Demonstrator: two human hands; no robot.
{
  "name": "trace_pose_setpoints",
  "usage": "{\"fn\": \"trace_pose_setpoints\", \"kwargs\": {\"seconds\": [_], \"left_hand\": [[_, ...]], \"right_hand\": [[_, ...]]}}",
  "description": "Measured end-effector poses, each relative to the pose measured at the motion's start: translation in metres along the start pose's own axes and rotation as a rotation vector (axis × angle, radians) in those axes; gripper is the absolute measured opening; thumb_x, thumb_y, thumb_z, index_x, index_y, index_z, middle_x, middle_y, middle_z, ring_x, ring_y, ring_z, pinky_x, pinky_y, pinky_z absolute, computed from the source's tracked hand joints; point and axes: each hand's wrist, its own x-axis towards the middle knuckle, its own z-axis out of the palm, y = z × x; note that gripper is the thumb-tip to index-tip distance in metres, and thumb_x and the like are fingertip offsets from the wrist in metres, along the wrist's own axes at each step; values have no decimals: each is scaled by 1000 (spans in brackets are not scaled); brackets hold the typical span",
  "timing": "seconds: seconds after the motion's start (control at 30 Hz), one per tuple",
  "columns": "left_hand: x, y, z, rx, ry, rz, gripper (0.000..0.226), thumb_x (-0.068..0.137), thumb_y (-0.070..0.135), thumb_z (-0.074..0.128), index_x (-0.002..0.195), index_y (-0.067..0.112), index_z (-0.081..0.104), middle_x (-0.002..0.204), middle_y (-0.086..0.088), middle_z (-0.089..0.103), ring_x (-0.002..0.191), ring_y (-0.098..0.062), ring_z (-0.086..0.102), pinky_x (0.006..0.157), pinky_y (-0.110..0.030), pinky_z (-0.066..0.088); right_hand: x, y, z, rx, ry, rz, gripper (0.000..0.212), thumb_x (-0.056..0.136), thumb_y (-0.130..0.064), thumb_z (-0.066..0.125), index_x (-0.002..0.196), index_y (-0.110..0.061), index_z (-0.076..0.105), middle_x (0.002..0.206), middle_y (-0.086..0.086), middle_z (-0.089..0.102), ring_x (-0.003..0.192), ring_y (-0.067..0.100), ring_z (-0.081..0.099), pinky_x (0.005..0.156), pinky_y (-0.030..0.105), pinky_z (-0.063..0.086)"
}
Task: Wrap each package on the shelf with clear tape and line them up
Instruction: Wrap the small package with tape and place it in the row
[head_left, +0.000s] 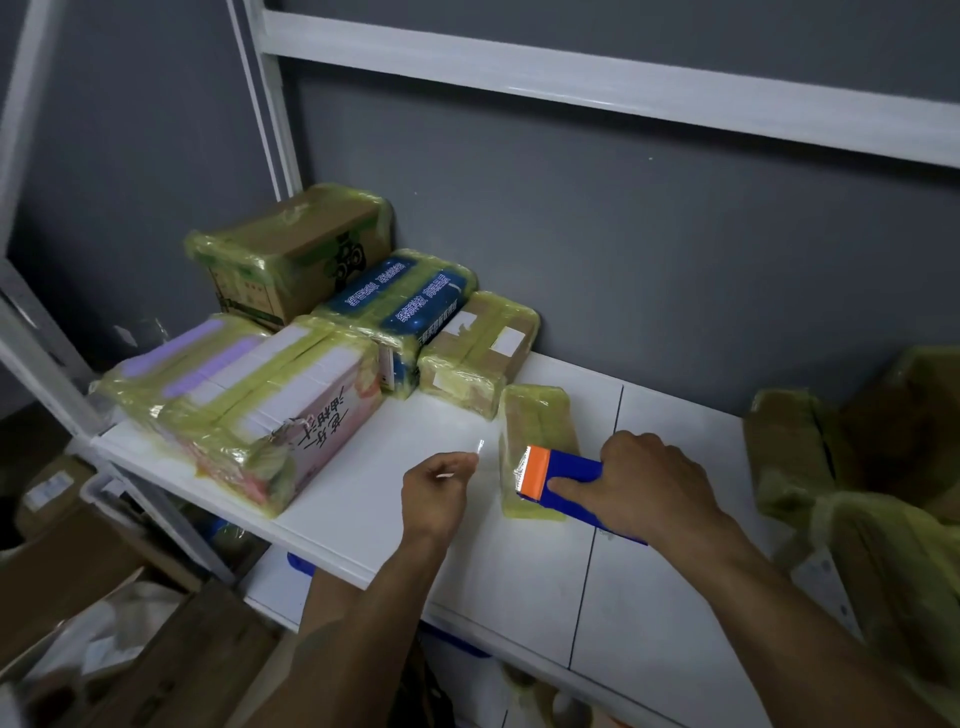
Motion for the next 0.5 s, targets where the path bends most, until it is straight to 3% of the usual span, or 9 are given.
{"fn": "trace_pose_setpoints", "kwargs": {"seconds": [0.17, 0.3, 0.33, 0.43, 0.5], "left_hand": [[2, -7, 16, 98, -34, 40, 5, 90, 31, 76, 86, 31, 77, 88, 18, 75, 88, -2, 70, 83, -25, 57], [1, -7, 28, 162, -89, 11, 8, 93, 38, 71, 92, 32, 77, 95, 17, 75, 95, -9, 70, 73, -18, 51], [-1, -6, 29, 195, -109, 2, 14, 94, 42, 69, 100, 32, 76, 103, 15, 75, 98, -9, 70, 73, -18, 51], [1, -1, 25, 319, -96, -59, 51, 91, 49, 70, 135, 24, 64, 130, 5, 67, 117, -17, 65, 93, -33, 53], [0, 3, 23, 286, -56, 4, 46, 92, 39, 72, 134, 21, 65, 131, 0, 67, 114, -18, 66, 91, -25, 51]], "right_hand": [[5, 1, 4, 45, -43, 21, 68, 73, -83, 68, 103, -26, 44, 110, -5, 69, 84, 14, 63, 61, 25, 50], [6, 6, 8, 79, -55, 44, 69, 71, -84, 68, 103, -26, 47, 110, -4, 70, 91, 18, 70, 65, 28, 54], [6, 7, 8, 86, -57, 46, 69, 71, -84, 68, 103, -26, 48, 109, -4, 70, 91, 18, 70, 66, 28, 54], [6, 8, 9, 93, -55, 37, 69, 71, -84, 68, 102, -26, 49, 106, -4, 70, 89, 18, 70, 66, 28, 55], [6, 9, 9, 102, -54, 36, 68, 71, -84, 68, 101, -26, 48, 107, -5, 70, 88, 17, 69, 65, 27, 54]]}}
